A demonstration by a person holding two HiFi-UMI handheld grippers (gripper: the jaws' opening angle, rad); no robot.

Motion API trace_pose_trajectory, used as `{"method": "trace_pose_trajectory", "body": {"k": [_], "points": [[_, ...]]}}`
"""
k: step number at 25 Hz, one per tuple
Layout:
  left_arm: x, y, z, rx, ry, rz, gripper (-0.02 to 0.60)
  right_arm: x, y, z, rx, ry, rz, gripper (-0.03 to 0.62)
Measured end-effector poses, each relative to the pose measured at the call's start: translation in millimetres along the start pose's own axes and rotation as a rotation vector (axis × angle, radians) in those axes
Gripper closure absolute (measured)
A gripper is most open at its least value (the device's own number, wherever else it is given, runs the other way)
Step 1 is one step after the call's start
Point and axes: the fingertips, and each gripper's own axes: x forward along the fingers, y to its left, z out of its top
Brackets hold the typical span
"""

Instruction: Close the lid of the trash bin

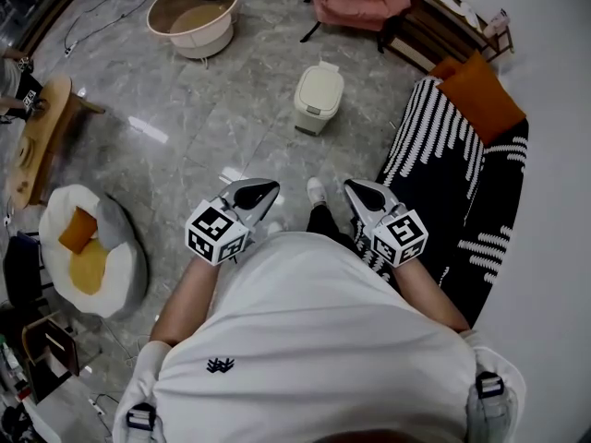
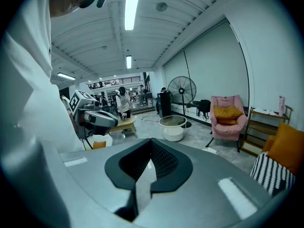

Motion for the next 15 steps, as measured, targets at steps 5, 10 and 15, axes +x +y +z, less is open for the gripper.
{"method": "trace_pose_trajectory", "body": {"k": [5, 10, 15], "points": [[-3.7, 4.5, -2.9, -0.004, 0.002, 0.004, 0.525, 4.8, 3.2, 0.5, -0.003, 0.001, 0.004, 0.592], [-4.3, 3.5, -5.1, -0.007, 0.003, 0.009, 0.525, 5.8, 5.1, -0.3, -0.011, 0.005, 0.013, 0.592], [-8.3, 6.6, -6.9, -0.009, -0.001, 0.011, 0.525, 10.2, 8.3, 0.4, -0.018, 0.007, 0.015, 0.592]]}}
